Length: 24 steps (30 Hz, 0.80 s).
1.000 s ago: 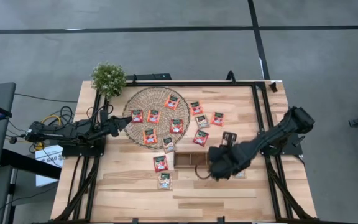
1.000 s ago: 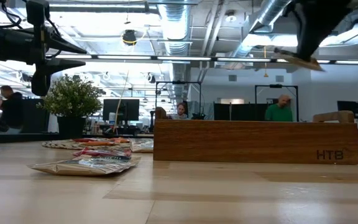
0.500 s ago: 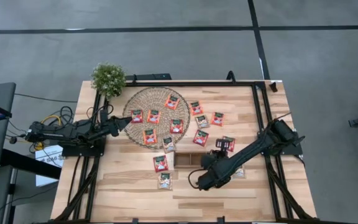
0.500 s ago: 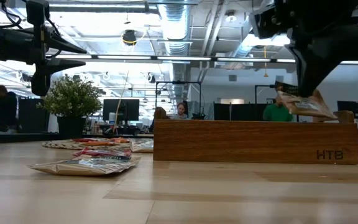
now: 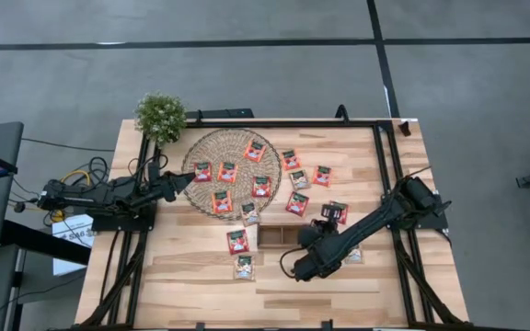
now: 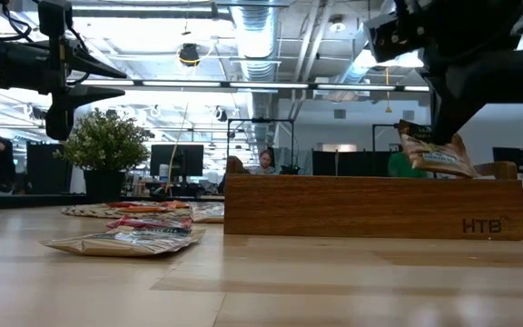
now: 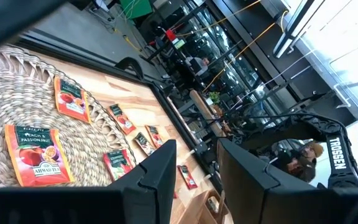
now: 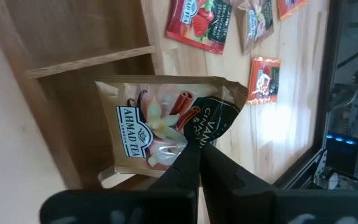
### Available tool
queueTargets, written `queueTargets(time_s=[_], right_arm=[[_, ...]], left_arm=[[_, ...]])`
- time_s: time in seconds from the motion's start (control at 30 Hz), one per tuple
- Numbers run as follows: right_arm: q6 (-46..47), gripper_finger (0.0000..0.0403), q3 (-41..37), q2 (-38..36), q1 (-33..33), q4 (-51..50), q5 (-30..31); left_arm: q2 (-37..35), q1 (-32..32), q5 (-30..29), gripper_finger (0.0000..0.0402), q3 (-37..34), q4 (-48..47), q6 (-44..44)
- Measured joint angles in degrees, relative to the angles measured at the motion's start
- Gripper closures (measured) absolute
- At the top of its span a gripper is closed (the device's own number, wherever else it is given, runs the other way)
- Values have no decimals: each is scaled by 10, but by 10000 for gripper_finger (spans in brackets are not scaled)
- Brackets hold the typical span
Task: Pick & Place Tea
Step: Put the brown tea bag into the right slot of the wooden organizer
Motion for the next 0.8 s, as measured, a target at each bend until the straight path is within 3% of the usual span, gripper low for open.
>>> queueTargets(time_s=[0.8], right_arm=[[-30, 403, -20, 36, -25, 25, -16]], left_arm=[[0, 0, 0, 291, 0, -7, 0]])
